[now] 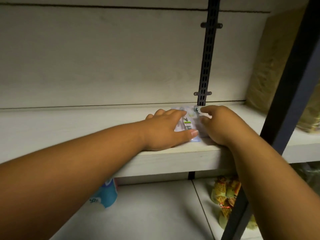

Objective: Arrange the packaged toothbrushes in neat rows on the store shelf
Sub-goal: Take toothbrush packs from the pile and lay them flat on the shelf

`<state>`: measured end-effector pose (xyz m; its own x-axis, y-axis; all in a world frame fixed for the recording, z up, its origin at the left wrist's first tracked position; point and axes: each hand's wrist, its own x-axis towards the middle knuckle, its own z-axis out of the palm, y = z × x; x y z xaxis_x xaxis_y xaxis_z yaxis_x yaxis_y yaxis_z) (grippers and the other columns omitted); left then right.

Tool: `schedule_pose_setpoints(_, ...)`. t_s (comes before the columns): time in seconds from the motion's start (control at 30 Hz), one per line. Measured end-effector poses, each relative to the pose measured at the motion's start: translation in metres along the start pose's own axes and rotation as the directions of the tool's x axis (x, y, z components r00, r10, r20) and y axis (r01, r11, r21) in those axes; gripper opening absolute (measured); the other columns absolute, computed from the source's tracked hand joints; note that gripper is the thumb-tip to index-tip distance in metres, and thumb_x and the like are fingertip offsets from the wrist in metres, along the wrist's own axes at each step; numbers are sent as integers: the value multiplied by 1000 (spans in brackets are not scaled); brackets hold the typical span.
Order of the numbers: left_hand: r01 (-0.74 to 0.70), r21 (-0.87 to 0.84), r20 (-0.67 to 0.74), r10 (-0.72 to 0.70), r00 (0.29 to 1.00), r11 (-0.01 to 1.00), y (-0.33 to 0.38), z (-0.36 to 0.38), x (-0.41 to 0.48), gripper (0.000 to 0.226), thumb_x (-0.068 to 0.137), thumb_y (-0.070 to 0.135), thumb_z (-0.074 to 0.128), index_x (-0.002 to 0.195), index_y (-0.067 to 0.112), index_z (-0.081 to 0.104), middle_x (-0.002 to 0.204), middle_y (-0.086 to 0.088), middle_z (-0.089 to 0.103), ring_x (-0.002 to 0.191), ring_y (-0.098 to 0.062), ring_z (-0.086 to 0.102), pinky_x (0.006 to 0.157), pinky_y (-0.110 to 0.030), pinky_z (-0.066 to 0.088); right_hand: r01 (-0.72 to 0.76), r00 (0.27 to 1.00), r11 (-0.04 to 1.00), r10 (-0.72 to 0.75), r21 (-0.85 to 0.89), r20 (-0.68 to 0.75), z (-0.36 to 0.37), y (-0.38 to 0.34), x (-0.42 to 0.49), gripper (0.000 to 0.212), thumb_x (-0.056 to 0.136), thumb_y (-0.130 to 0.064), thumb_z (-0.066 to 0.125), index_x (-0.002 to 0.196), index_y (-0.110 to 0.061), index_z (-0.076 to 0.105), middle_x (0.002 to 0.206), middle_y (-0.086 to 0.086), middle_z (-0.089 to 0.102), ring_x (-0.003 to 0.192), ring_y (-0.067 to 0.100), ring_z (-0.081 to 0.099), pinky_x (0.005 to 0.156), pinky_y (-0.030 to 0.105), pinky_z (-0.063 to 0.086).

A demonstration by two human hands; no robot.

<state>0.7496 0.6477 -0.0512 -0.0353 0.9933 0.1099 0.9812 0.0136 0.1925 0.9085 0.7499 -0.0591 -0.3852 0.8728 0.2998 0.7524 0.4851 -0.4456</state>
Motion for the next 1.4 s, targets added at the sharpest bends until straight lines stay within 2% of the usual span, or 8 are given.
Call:
schedule_pose_setpoints(0.1, -62, -178, -158, 34, 987, 982, -10, -15, -20, 71, 94, 69, 35, 156, 38, 19, 163, 11, 22, 150, -13, 16, 121, -44, 18, 144, 916, 958, -34, 248, -399, -6, -2, -21, 35, 103, -32, 48, 136, -33, 59, 138, -5, 55, 106, 5, 60, 91, 28, 52)
schedule_pose_setpoints(0.2, -82, -171, -262, 36, 964, 982, -36, -38, -64, 67, 95, 66, 37, 155, 39, 24, 160, 13, 28, 148, -10, 18, 121, -41, 18, 388, 804, 859, -136, 336, -579, -7, -29, -56, 31, 103, -27, 50, 131, -29, 62, 128, -13, 52, 100, -8, 54, 80, 5, 41)
schedule_pose_setpoints(0.37, 23, -116, -351, -62, 934, 993, -111, -80, -183, 69, 93, 67, 41, 154, 42, 23, 159, 19, 26, 146, -5, 17, 119, -34, 19, 555, 809, 705, -332, 442, -485, 13, -138, -96, 38, 101, -40, 48, 138, -37, 55, 139, -13, 51, 118, 6, 53, 88, 13, 41)
schedule_pose_setpoints(0.57, 221, -166, -436, -272, 858, 961, -207, -128, -385, 73, 91, 64, 47, 155, 41, 21, 157, 18, 26, 138, 3, 22, 113, -25, 23, 663, 733, 489, -579, 566, -358, 72, -329, -168, 57, 89, -63, 40, 142, -44, 48, 145, -19, 50, 129, 8, 51, 89, 18, 41)
schedule_pose_setpoints(0.73, 461, -220, -510, -504, 697, 860, -279, -156, -574, 86, 83, 73, 47, 156, 41, 16, 162, 13, 21, 146, -6, 20, 116, -31, 24, 693, 588, 308, -765, 652, -264, 131, -490, -255, 54, 89, -70, 35, 141, -56, 36, 144, -27, 43, 130, 3, 46, 93, 21, 40)
schedule_pose_setpoints(0.93, 639, -239, -578, -636, 512, 731, -318, -176, -747, 92, 81, 79, 45, 158, 38, 14, 164, 13, 19, 150, -7, 14, 120, -36, 22, 657, 458, 152, -859, 739, -230, 185, -631, -341, 65, 89, -70, 37, 148, -43, 43, 148, -19, 47, 132, 6, 47, 105, 35, 43)
schedule_pose_setpoints(1.2, 689, -345, -610, -710, 352, 637, -337, -176, -838, 88, 85, 69, 51, 158, 36, 15, 163, 14, 23, 149, -8, 19, 120, -38, 24, 601, 399, 64, -888, 796, -230, 219, -718, -387, 64, 91, -68, 37, 147, -38, 46, 148, -11, 51, 128, 8, 51, 93, 23, 41)
schedule_pose_setpoints(1.4, 714, -304, -581, -716, 386, 631, -371, -182, -827, 85, 87, 67, 52, 157, 40, 11, 163, 17, 20, 147, -4, 18, 118, -37, 24, 603, 400, 57, -884, 796, -240, 245, -746, -375, 62, 93, -67, 38, 148, -39, 44, 146, -16, 48, 128, 7, 49, 101, 35, 43)
